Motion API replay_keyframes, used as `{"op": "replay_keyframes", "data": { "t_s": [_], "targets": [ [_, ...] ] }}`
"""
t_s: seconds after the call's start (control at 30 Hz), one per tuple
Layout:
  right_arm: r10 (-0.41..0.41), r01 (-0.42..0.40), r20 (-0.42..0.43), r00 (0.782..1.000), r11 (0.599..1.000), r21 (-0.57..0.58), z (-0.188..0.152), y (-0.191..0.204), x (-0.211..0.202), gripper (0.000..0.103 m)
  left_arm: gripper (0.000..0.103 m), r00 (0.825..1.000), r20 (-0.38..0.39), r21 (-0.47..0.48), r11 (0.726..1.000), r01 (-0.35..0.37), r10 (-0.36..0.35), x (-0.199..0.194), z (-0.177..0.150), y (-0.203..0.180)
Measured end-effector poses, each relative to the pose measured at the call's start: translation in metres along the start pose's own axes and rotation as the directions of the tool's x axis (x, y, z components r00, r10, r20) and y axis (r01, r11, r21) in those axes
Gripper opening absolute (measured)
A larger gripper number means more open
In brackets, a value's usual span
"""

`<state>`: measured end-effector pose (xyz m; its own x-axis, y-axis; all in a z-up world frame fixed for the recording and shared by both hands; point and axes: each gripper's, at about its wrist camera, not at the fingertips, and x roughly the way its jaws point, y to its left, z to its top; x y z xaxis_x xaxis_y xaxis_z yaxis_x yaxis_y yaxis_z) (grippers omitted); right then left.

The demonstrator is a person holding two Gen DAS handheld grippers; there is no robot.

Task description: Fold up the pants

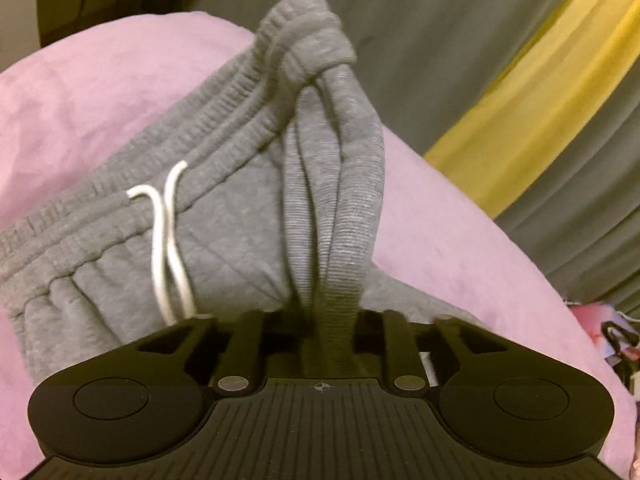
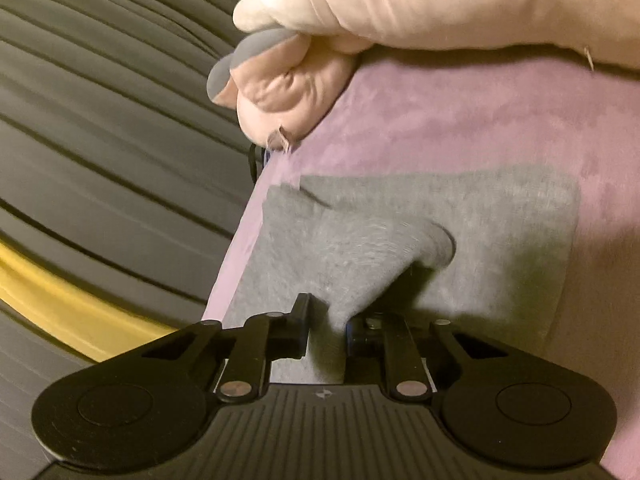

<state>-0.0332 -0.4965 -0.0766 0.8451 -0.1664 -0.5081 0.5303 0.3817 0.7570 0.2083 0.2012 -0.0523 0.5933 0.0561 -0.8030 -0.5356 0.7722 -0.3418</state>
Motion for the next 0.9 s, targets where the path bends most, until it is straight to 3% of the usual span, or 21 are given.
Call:
{"op": "replay_keyframes", "data": {
  "t_s": [0.17, 0.2, 0.23, 0.33, 0.4, 0.47, 0.53, 0.6, 0.63, 0.73, 0.77, 0.87, 0.9],
  "targets": [
    [0.027, -0.020, -0.079, 0.997, 0.996, 0.087, 0.004, -0.007, 0.016, 0.022, 0.012, 0.997, 0.008, -0.072, 0.994, 0.080, -0.080, -0.009, -0.001, 0.031],
    [0.021, -0.015, -0.081, 0.996, 0.997, 0.076, 0.006, -0.004, 0.018, 0.016, 0.011, 0.995, 0.015, -0.086, 0.991, 0.098, -0.097, -0.013, -0.002, 0.036],
    [0.015, -0.012, -0.073, 0.997, 0.999, 0.044, 0.007, 0.003, 0.016, 0.005, 0.010, 0.992, 0.027, -0.098, 0.987, 0.124, -0.122, -0.019, -0.001, 0.042],
    [0.062, -0.062, 0.000, 0.998, 0.997, -0.035, 0.019, 0.025, -0.007, 0.005, 0.010, 0.967, 0.103, -0.104, 0.964, 0.244, -0.233, -0.050, -0.005, 0.059],
    [0.116, -0.114, 0.048, 0.992, 0.992, -0.045, 0.027, 0.032, -0.027, 0.005, 0.010, 0.953, 0.135, -0.120, 0.950, 0.289, -0.272, -0.068, -0.010, 0.079],
    [0.130, -0.122, 0.097, 0.987, 0.989, -0.089, 0.031, 0.032, -0.047, 0.005, 0.011, 0.949, 0.125, -0.162, 0.938, 0.308, -0.290, -0.088, -0.025, 0.097],
    [0.101, -0.084, 0.119, 0.988, 0.987, -0.141, 0.029, 0.024, -0.056, 0.005, 0.016, 0.958, 0.070, -0.217, 0.933, 0.287, -0.279, -0.081, -0.038, 0.120],
    [0.008, 0.008, 0.083, 0.996, 0.982, -0.189, 0.025, 0.011, -0.047, 0.005, 0.019, 0.982, -0.014, -0.272, 0.946, 0.177, -0.188, -0.064, -0.050, 0.142],
    [-0.055, 0.065, 0.055, 0.997, 0.978, -0.200, 0.023, 0.005, -0.039, 0.005, 0.024, 0.986, -0.055, -0.309, 0.941, 0.135, -0.160, -0.054, -0.054, 0.154],
    [-0.166, 0.162, -0.012, 0.986, 0.973, -0.164, 0.015, -0.016, -0.026, 0.005, 0.027, 0.975, -0.051, -0.449, 0.877, 0.170, -0.215, -0.047, -0.066, 0.183],
    [-0.152, 0.150, -0.007, 0.988, 0.979, -0.136, 0.015, -0.020, -0.028, 0.005, 0.029, 0.975, -0.038, -0.458, 0.871, 0.177, -0.219, -0.049, -0.066, 0.186],
    [-0.130, 0.132, 0.022, 0.991, 0.977, -0.165, 0.017, -0.014, -0.039, 0.006, 0.037, 0.988, -0.006, -0.383, 0.913, 0.142, -0.156, -0.069, -0.059, 0.185],
    [-0.124, 0.128, 0.035, 0.992, 0.970, -0.205, 0.016, -0.009, -0.043, 0.005, 0.048, 0.993, 0.016, -0.341, 0.933, 0.117, -0.118, -0.079, -0.055, 0.181]
  ]
}}
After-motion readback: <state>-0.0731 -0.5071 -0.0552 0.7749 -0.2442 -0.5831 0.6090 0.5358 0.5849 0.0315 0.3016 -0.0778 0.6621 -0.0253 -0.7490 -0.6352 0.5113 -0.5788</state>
